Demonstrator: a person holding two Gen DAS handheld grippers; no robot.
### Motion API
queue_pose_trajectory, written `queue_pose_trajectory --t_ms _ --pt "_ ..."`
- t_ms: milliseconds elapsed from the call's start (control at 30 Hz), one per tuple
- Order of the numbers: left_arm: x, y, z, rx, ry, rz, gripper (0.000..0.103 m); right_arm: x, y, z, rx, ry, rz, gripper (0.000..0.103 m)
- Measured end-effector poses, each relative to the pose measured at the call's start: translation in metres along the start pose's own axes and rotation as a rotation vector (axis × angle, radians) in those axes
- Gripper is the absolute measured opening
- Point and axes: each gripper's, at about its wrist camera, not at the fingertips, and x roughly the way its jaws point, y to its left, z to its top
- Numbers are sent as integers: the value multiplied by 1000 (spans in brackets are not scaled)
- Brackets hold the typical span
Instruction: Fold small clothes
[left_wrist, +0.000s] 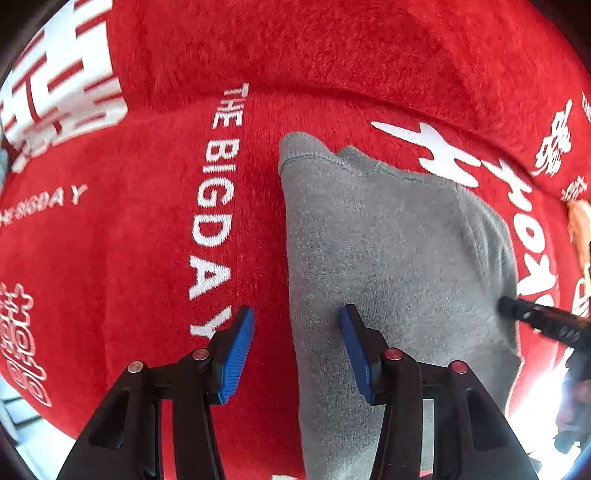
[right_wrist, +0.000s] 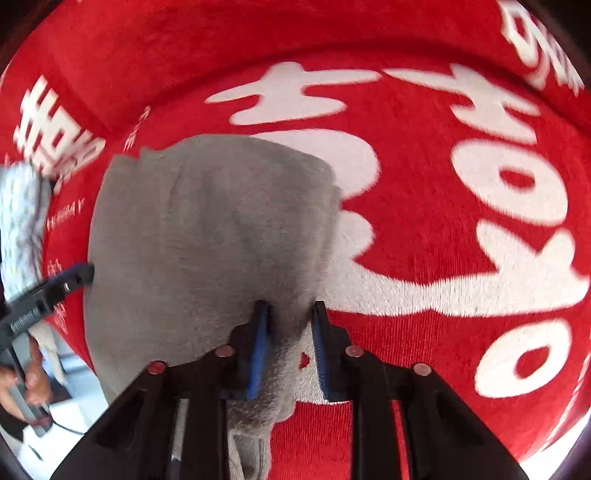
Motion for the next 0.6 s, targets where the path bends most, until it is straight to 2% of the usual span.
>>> queue_pose_trajectory --t_ms 133,233,400,600 --pt "-7 -2 -5 16 21 26 51 -13 -15 -10 100 19 -15 41" --pt "-14 -5 -11 22 45 41 51 -28 -9 -21 87 24 -63 39" --pt "-26 -6 -28 26 88 62 51 -51 13 -45 62 24 -21 39" --pt "-40 -5 -45 6 126 61 51 -49 45 -64 47 71 -12 39"
